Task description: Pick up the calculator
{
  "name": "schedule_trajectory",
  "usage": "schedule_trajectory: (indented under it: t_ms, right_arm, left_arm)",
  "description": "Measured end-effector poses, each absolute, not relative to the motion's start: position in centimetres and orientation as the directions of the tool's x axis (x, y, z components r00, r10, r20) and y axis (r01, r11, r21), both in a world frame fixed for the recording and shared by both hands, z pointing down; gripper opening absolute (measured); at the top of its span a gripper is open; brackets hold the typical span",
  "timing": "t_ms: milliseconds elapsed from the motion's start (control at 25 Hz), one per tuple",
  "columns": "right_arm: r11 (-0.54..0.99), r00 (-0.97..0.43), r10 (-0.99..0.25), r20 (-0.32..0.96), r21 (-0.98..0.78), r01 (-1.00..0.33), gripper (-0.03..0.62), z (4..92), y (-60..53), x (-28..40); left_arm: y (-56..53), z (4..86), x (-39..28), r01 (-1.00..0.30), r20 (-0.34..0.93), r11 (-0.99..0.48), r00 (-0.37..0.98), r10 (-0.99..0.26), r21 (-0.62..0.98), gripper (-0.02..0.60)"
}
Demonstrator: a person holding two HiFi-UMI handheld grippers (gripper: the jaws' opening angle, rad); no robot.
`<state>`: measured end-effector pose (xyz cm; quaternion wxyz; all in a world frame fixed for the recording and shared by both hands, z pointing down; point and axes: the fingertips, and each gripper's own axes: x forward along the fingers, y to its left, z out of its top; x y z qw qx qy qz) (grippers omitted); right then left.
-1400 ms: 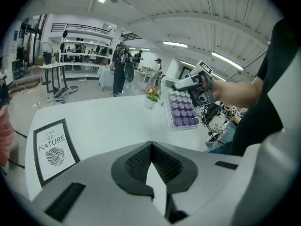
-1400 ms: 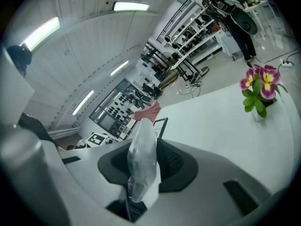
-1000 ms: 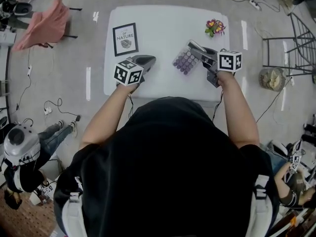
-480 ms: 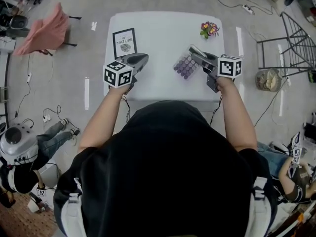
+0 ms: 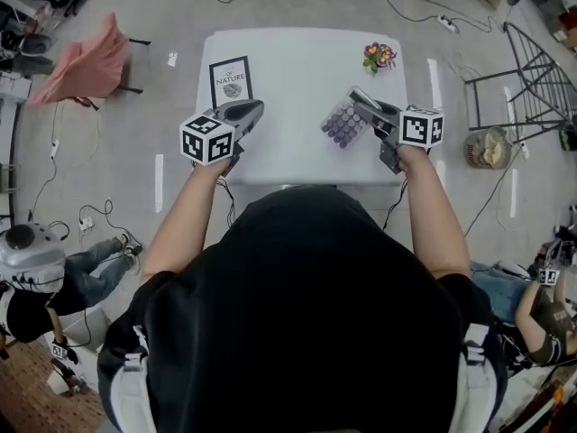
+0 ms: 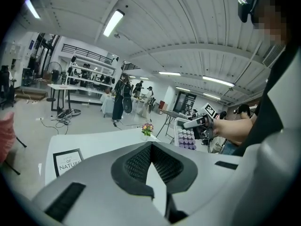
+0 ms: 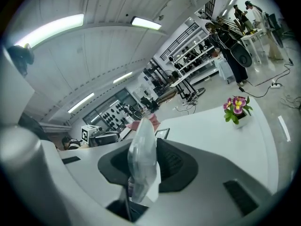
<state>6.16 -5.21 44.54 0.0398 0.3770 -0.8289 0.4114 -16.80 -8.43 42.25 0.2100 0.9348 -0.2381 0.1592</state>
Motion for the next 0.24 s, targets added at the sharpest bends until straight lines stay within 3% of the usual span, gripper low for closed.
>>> schedule_trajectory:
  t_ms: [240]
  right_arm:
    - [0.385, -0.710, -0.600, 0.369, -0.644, -0.661, 0.112, 43.96, -4.48, 5.60]
  left_arm:
    - [-7.31, 41.99, -17.51, -0.514, 0.396, -0.798, 0.835, -0.381, 0.314, 0.017]
